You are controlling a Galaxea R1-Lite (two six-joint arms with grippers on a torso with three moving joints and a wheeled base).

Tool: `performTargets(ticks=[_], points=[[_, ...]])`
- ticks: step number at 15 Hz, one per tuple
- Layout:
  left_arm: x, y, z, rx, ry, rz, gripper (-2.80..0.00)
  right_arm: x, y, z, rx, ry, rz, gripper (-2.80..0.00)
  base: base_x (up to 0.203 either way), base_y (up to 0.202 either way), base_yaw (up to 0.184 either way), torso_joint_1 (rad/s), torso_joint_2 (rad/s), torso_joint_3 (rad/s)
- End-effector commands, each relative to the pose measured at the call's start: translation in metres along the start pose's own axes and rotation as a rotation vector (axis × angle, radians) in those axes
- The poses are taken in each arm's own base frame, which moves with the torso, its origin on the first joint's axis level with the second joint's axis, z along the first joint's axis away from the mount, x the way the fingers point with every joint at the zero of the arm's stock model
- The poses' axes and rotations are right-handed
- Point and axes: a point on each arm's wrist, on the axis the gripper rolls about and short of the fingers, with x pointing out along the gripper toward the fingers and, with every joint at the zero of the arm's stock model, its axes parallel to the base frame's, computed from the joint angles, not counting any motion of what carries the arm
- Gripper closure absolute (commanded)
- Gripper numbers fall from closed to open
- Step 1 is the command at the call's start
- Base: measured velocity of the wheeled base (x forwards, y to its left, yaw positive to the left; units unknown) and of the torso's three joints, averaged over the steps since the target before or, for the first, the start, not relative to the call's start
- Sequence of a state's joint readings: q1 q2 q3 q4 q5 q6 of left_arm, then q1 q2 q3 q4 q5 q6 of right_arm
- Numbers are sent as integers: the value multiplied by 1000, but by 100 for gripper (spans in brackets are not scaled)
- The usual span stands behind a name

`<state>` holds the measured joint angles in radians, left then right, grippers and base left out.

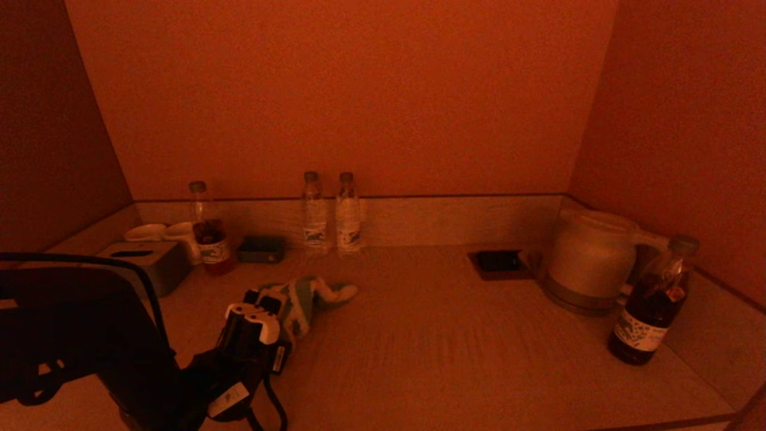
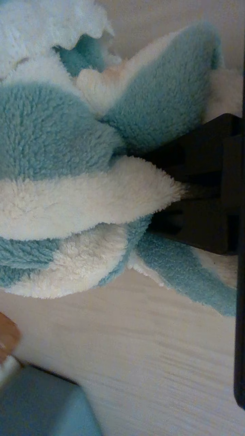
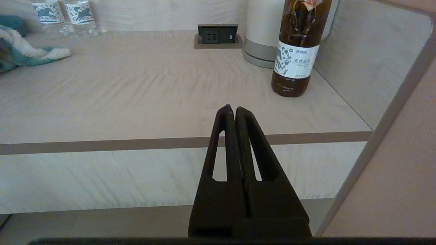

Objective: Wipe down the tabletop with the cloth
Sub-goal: Sweep the stains on the table

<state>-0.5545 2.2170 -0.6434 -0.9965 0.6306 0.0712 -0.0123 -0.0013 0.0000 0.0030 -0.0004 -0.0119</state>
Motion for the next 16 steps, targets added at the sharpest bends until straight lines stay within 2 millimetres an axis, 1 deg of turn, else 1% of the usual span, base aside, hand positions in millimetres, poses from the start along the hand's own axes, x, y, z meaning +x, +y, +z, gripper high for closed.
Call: performTargets(ticks=[1,3,4,5,9,11,12,14,16], points=[[-5,6,1,-11,-4,7,0,0,0,0,0,1,1,0,0,0,0,0,0,0],[-4,15,1,-26,2,29,0,0,0,0,0,1,1,0,0,0,0,0,0,0],[0,25,1,-43,9,55,0,0,0,0,0,1,1,0,0,0,0,0,0,0],[0,31,2,-51,10,67,0,0,0,0,0,1,1,0,0,0,0,0,0,0],[7,67,3,-108,29,145,0,0,0,0,0,1,1,0,0,0,0,0,0,0],[2,75,6,-122,20,153,0,0,0,0,0,1,1,0,0,0,0,0,0,0],[-3,79,11,-135,0,155,0,0,0,0,0,1,1,0,0,0,0,0,0,0],[-8,83,17,-147,-17,156,0,0,0,0,0,1,1,0,0,0,0,0,0,0],[-12,87,28,-168,-52,161,0,0,0,0,0,1,1,0,0,0,0,0,0,0]])
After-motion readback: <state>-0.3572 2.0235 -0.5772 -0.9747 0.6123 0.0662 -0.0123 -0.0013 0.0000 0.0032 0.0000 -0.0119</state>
